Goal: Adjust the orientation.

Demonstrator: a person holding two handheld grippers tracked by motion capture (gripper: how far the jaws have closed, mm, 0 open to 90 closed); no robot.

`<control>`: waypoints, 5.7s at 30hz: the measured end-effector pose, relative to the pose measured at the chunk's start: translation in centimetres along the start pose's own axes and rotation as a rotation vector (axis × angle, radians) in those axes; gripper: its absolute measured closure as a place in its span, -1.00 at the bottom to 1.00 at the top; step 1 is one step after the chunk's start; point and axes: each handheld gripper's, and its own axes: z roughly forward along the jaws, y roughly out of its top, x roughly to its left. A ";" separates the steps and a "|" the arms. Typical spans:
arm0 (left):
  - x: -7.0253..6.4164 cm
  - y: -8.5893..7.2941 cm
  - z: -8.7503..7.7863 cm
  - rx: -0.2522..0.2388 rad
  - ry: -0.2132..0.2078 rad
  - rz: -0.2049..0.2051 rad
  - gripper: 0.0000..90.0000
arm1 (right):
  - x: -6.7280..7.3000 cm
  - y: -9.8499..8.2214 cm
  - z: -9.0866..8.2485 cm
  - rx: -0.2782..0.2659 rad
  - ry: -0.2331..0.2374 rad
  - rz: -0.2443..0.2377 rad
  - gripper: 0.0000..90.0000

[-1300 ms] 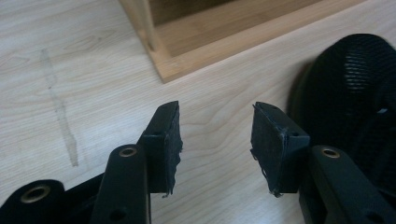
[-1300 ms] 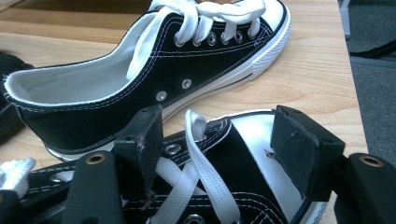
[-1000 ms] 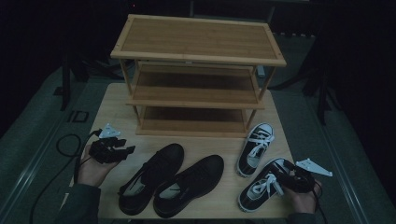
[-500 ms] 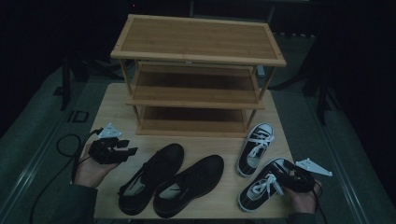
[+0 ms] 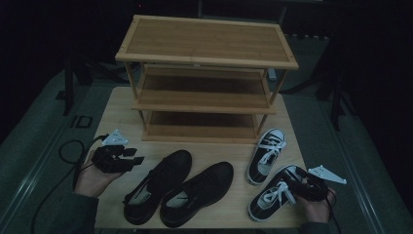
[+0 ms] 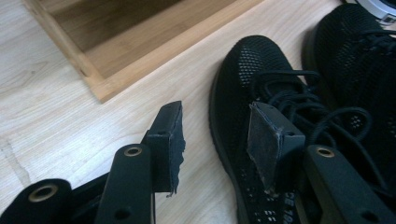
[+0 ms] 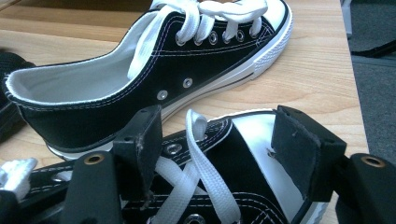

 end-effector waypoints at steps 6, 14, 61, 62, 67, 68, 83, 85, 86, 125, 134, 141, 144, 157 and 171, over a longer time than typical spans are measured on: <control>-0.6 0.1 -0.2 0.011 -0.021 0.020 0.24 | 0.0 0.0 0.0 0.001 0.000 -0.001 -0.26; -1.2 0.0 -0.4 0.026 -0.051 0.029 0.29 | 0.0 0.0 0.0 0.001 0.001 -0.002 -0.26; -4.7 -1.2 3.1 0.211 -0.023 0.093 0.60 | 0.1 0.0 -0.1 -0.001 0.002 -0.022 -0.26; -4.7 -1.2 3.1 0.213 -0.019 0.098 0.67 | 0.1 0.0 -0.1 -0.001 0.003 -0.022 -0.26; -4.8 -0.8 3.0 0.229 0.003 0.142 0.94 | 0.1 0.0 -0.1 -0.001 0.003 -0.022 -0.26; -4.8 -0.7 3.1 0.232 0.012 0.143 0.94 | 0.1 0.0 -0.1 -0.001 0.004 -0.022 -0.26; -0.8 1.6 4.5 0.211 0.059 0.128 0.94 | 0.0 0.0 -0.1 -0.003 0.006 -0.020 -0.26; 0.0 1.8 4.7 0.210 0.060 0.128 0.94 | 0.0 0.0 -0.1 -0.004 0.006 -0.021 -0.26; 0.3 1.9 4.8 0.208 0.059 0.127 0.94 | 0.0 0.0 -0.1 -0.004 0.007 -0.020 -0.26; 1.5 2.4 2.5 0.135 0.086 0.048 0.27 | 0.1 0.0 0.0 0.001 0.001 -0.026 -0.26; 0.7 3.1 1.8 0.128 0.078 0.074 0.29 | 0.0 0.1 0.0 0.007 0.003 -0.020 -0.28; 0.0 3.6 1.6 0.119 0.069 0.090 0.29 | 0.0 0.1 0.0 0.013 0.003 -0.024 -0.28; -0.4 3.9 1.5 0.116 0.060 0.095 0.29 | 0.0 0.1 0.0 0.013 0.006 -0.024 -0.29; -2.0 4.9 1.5 0.095 -0.009 0.127 0.31 | 0.1 0.2 0.0 0.017 0.003 -0.020 -0.30; -4.7 6.0 2.7 0.106 -0.090 0.169 0.33 | 0.0 0.1 0.0 0.014 0.010 -0.035 -0.30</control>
